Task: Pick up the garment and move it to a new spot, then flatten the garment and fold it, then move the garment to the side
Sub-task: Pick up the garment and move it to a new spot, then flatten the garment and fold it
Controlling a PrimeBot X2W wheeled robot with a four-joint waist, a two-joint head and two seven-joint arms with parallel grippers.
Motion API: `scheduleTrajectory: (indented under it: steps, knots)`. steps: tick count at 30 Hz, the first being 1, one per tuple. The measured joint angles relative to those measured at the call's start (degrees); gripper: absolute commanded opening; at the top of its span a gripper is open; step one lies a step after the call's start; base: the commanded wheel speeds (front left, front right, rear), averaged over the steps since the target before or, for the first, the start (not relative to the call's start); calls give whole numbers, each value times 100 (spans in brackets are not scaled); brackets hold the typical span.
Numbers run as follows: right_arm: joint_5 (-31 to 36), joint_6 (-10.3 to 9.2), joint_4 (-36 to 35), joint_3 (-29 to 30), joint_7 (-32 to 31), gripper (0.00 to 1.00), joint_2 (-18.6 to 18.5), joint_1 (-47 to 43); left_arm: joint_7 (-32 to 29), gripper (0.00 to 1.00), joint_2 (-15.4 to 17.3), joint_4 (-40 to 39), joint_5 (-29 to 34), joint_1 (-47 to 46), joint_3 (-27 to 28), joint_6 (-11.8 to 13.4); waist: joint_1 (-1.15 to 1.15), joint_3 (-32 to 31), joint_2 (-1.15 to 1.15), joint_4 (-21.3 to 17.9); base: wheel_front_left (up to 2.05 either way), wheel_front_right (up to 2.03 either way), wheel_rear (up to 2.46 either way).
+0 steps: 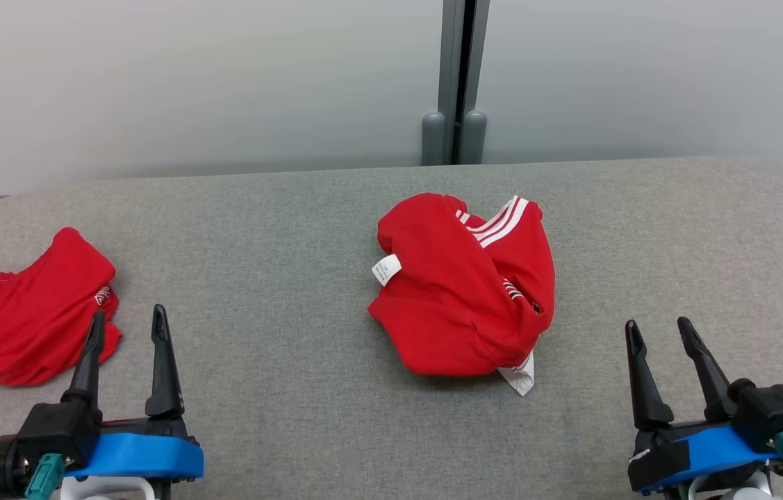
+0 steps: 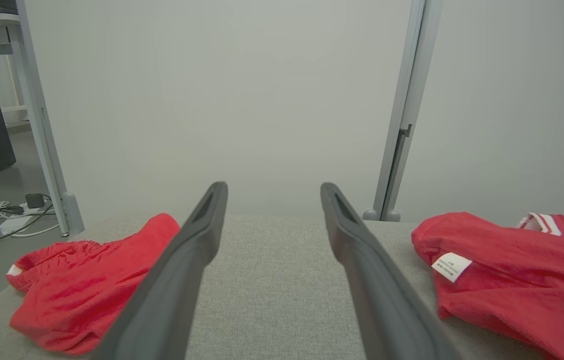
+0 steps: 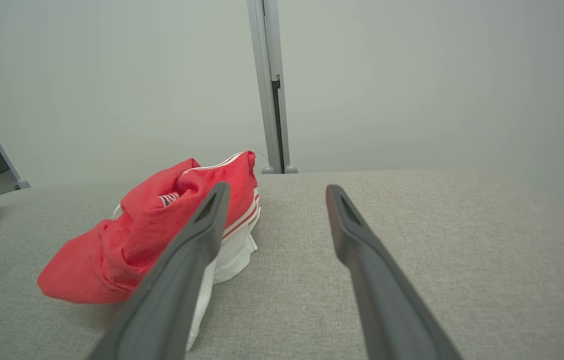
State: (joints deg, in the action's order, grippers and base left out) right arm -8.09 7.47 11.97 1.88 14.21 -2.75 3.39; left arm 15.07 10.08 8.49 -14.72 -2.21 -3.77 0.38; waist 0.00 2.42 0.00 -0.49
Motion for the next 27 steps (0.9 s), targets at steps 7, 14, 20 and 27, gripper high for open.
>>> scheduleTrajectory:
  steps: [7, 14, 20, 27]
  knots:
    - [15, 1, -2, -7, -11, 100, 0, -4, -1, 100, -81, 54, 111, 0, 93, -76, 0, -16, 0, -9, 0, 0, 0]
    - [16, 0, 0, -10, -36, 100, 0, -15, -1, 100, -131, 102, 165, 2, 147, -142, 0, -15, 0, -23, 0, 0, 0]
    - [31, 0, 0, 2, -54, 100, 0, -12, -1, 100, -179, 113, 221, 0, 172, -192, 0, 23, 0, -25, 0, 0, 0]
    - [298, 0, -37, 4, -162, 100, 0, 421, -1, 100, -248, 162, 272, -67, 186, -248, 1, 142, 0, 31, 0, 0, 0]
